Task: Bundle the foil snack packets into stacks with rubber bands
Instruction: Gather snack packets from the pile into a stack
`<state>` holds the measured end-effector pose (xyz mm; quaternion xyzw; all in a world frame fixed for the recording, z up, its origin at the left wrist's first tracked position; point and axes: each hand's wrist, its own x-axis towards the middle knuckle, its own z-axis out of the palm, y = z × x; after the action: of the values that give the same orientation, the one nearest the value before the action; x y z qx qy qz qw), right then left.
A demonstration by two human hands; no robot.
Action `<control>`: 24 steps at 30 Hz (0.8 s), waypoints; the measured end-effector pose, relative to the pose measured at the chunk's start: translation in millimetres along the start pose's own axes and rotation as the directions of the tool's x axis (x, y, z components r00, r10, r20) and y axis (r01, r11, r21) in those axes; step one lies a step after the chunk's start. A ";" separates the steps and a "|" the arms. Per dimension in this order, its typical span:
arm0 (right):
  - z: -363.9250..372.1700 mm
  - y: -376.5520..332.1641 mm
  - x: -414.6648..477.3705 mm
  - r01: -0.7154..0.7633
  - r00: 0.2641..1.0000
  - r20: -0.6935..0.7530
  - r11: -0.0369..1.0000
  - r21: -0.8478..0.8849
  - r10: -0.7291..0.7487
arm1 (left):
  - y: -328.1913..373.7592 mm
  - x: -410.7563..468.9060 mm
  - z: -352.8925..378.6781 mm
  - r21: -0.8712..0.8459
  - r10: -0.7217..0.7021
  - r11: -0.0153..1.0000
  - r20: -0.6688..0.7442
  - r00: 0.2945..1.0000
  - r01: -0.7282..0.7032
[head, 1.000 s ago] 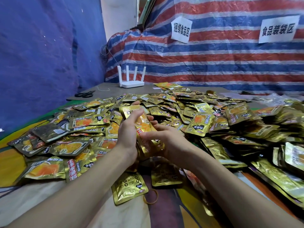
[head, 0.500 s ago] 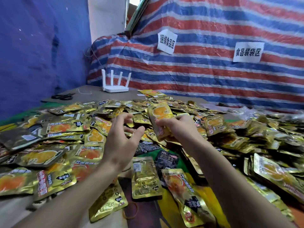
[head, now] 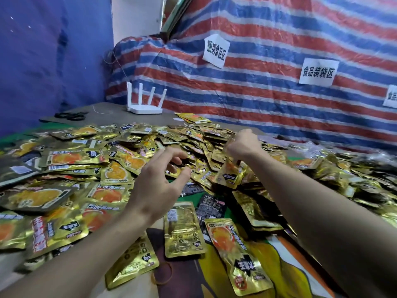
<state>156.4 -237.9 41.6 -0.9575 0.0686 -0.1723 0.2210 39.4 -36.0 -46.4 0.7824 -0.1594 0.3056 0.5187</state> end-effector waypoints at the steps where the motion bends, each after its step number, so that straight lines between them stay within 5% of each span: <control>1: -1.0 1.3 2.1 0.005 1.000 -0.006 0.999 -0.034 -0.005 | -0.2 0.2 0.3 0.001 0.001 1.000 0.006 1.000 -0.001; 10: 12.3 0.5 -2.2 -0.055 0.997 -0.067 0.925 -0.376 0.032 | -4.0 1.8 -1.5 0.012 -0.033 0.999 0.026 0.999 0.032; 18: 20.0 -19.7 -56.3 0.426 0.904 0.030 0.892 -0.152 -0.427 | -18.6 10.4 -7.7 0.207 -0.173 0.965 0.044 0.984 0.161; 24: 26.0 -30.6 -95.6 0.490 0.808 0.316 0.865 0.107 -0.497 | 3.5 32.7 -43.2 0.225 -0.084 0.968 -0.134 0.987 0.113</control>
<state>78.5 -180.3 4.8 -0.9550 -0.2226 -0.0601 0.1868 48.9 4.0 -11.0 0.8242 -0.0511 0.3435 0.4473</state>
